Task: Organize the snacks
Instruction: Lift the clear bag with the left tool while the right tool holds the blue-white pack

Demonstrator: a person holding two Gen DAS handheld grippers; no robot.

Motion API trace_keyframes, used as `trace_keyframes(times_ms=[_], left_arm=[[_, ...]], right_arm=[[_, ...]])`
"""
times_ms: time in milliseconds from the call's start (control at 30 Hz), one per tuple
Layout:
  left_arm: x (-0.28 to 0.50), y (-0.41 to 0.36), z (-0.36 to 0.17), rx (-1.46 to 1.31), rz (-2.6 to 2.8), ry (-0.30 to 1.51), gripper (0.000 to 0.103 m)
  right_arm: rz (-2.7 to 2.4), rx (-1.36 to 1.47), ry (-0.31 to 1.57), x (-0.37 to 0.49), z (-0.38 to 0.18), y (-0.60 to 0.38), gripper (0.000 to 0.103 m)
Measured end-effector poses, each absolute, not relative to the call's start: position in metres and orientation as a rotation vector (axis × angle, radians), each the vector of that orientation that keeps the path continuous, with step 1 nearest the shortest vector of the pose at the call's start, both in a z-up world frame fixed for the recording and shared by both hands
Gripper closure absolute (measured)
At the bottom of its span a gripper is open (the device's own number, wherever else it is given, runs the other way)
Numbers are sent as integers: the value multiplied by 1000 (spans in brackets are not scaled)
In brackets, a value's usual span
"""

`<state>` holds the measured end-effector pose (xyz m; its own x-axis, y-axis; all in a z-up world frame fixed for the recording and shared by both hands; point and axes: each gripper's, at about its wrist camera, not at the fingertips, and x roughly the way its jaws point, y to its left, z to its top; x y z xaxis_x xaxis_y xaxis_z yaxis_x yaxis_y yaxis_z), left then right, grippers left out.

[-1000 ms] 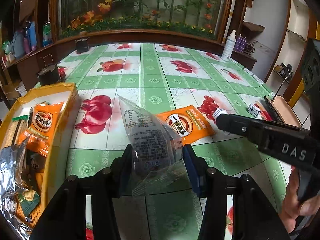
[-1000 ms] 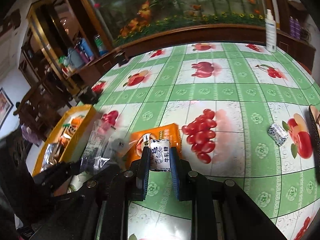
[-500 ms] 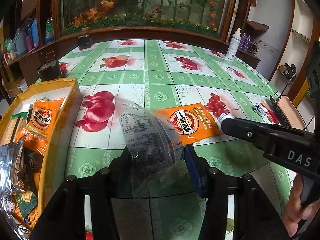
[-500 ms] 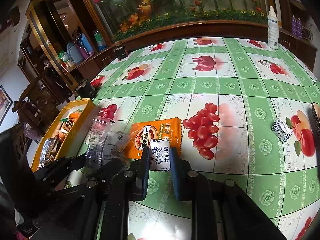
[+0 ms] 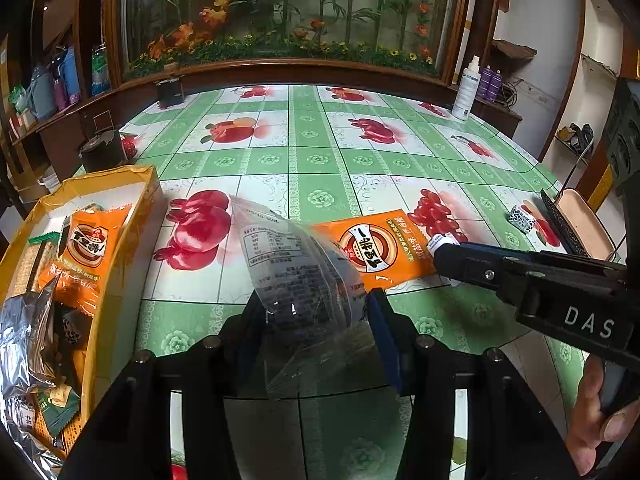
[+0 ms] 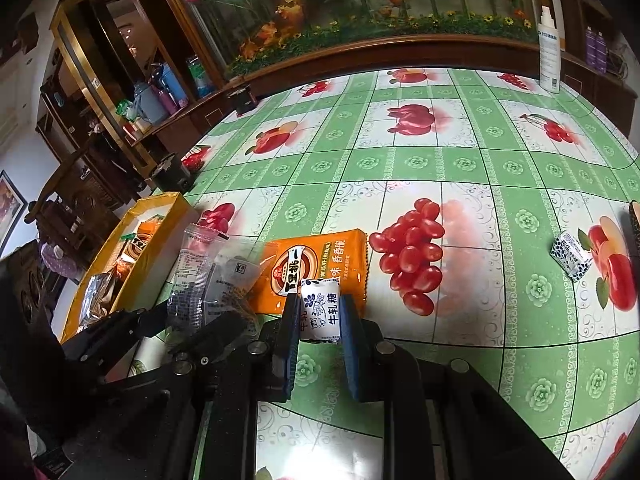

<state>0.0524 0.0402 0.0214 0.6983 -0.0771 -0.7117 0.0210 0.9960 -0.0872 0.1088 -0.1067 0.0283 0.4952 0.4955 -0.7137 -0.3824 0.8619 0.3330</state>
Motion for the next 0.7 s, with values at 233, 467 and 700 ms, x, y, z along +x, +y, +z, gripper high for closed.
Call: trace_keyframes(times_ms=[233, 467, 700], left_arm=[[51, 40, 24, -65, -53, 783, 54], [45, 46, 33, -104, -57, 729, 55], [41, 48, 42, -123, -53, 677, 56]], right_arm=[[549, 147, 904, 108, 31, -107, 82], [558, 164, 872, 103, 40, -110, 82], [573, 171, 861, 101, 43, -109, 82]])
